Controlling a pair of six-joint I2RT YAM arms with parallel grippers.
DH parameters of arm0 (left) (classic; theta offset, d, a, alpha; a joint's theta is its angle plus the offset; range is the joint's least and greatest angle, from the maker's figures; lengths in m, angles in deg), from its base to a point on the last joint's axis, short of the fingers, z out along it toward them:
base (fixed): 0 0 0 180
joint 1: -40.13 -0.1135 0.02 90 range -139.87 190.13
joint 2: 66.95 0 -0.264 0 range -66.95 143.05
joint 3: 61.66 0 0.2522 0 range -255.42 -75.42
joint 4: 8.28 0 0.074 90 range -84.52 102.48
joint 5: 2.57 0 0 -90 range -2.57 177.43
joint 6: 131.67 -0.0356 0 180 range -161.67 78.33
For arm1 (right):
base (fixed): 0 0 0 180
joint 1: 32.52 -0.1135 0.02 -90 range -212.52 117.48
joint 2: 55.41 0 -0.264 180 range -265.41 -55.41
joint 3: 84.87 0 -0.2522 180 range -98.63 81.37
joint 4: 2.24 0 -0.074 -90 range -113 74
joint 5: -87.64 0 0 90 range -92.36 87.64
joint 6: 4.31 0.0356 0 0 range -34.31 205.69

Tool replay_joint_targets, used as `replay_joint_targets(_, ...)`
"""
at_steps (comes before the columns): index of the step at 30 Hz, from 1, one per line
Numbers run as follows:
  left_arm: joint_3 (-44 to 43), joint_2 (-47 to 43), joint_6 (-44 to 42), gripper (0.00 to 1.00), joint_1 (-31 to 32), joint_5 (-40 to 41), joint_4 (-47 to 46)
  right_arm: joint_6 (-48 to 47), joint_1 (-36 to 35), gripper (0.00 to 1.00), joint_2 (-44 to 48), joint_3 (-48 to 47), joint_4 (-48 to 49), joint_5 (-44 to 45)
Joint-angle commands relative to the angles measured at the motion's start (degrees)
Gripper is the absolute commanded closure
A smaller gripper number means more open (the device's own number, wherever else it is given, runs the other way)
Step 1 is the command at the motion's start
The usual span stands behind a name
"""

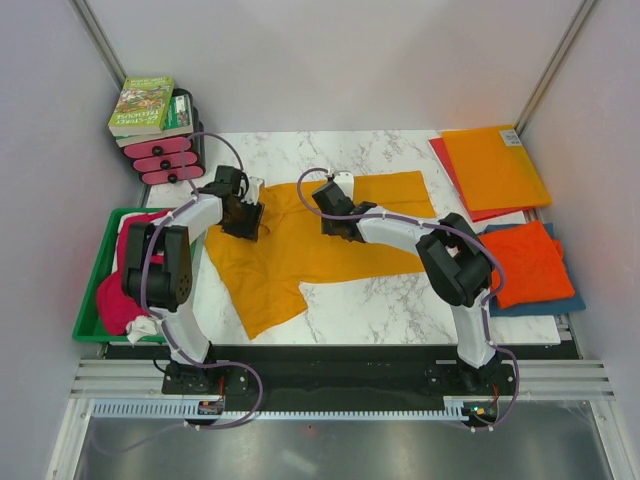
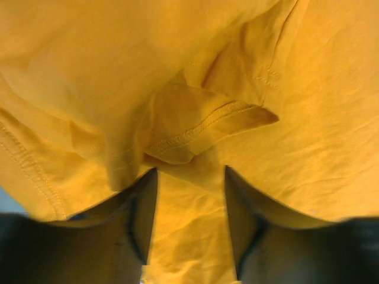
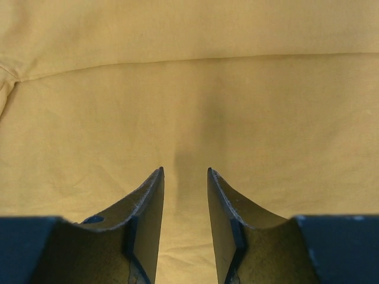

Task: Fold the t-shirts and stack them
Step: Fold the flattened tshirt in 1/3 of the way

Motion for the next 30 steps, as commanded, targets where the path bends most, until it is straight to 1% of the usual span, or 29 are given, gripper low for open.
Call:
replay_joint_targets(1, -3.22, -4.79, 0.92, 0.37, 0.05, -2.99, -2.59, -1.04, -0.28, 0.57, 1.85, -2.64, 0.82, 1.10)
replay_joint_targets(2, -4.10, -5.15, 1.27, 0.31, -0.03, -3.95, -2.86, -1.39, -0.19, 0.55, 1.67, -3.34, 0.73, 1.19)
replay_joint_targets(5, -7.88, -5.77, 2.68, 0.26, -0.74, -4.66, -3.12, -2.54, 0.16, 0.53, 1.15, -6.33, -0.41, 2.76)
replay_joint_targets(7, -10.87, -4.02, 4.09, 0.26, -1.61, -4.40, -3.91, -2.80, 1.21, 0.53, 0.71, -8.00, -0.77, 2.95)
replay_joint_targets(8, -11.83, -3.14, 4.61, 0.28, -1.97, -3.96, -4.18, -2.72, 2.96, 0.53, -0.16, -8.53, -0.85, 2.51)
replay_joint_targets(9, -14.28, -1.91, 5.57, 0.29, -2.40, -2.04, -4.61, -2.28, 4.02, 0.55, -0.78, -9.75, -1.29, 1.81)
replay_joint_targets(10, -15.78, 1.32, 5.85, 0.31, -2.50, -1.41, -4.62, -1.84, 5.25, 0.57, -1.48, -10.46, -1.64, 1.37)
replay_joint_targets(11, -17.36, 2.83, 6.11, 0.35, -2.67, -0.27, -4.44, -1.58, 7.87, 0.65, -3.14, -11.08, -1.91, 0.93)
replay_joint_targets(13, -21.59, 6.00, 6.37, 0.40, -2.67, 0.61, -4.18, -1.31, 10.26, 0.82, -4.65, -13.36, -3.05, 0.84)
replay_joint_targets(14, -22.90, 9.06, 6.38, 0.44, -2.59, 0.35, -4.09, -1.22, 12.44, 0.93, -6.22, -14.15, -3.40, 0.84)
replay_joint_targets(15, -24.92, 10.22, 6.64, 0.47, -2.58, 0.35, -3.83, -1.13, 13.34, 0.97, -7.11, -15.99, -4.36, 0.75)
replay_joint_targets(16, -25.81, 11.36, 6.64, 0.57, -2.50, 0.18, -3.48, -1.39, 14.13, 1.00, -7.99, -16.88, -4.89, 0.66)
replay_joint_targets(18, -28.17, 14.88, 6.73, 0.69, -2.32, 0.44, -2.34, -1.92, 15.89, 1.00, -10.36, -19.50, -6.30, 1.01)
replay_joint_targets(19, -28.71, 15.93, 6.64, 0.83, -2.23, 0.35, -1.12, -2.10, 16.68, 1.00, -10.98, -20.13, -6.57, 1.19)
replay_joint_targets(20, -28.89, 16.47, 6.47, 0.90, -2.23, 0.00, -0.67, -2.19, 17.12, 1.00, -12.11, -20.57, -6.83, 1.45)
replay_joint_targets(22, -28.11, 17.17, 5.94, 0.98, -2.23, -0.18, -0.40, -2.10, 18.17, 1.00, -13.18, -21.54, -7.18, 1.19)
replay_joint_targets(25, -27.05, 17.79, 4.45, 0.98, -2.23, 0.00, -0.14, -1.75, 19.05, 1.00, -15.55, -23.03, -7.36, 0.49)
replay_joint_targets(26, -27.13, 18.31, 3.83, 0.98, -2.23, 1.31, 0.04, -1.66, 19.23, 1.00, -16.86, -23.47, -7.53, 0.31)
replay_joint_targets(29, -28.80, 20.86, 3.21, 0.98, -2.23, 3.77, 1.70, -0.70, 19.85, 1.00, -19.33, -25.84, -8.59, -0.04)
replay_joint_targets(30, -30.72, 21.74, 3.04, 0.98, -2.23, 3.87, 2.41, -0.35, 20.11, 1.00, -19.85, -26.81, -9.11, -0.04)
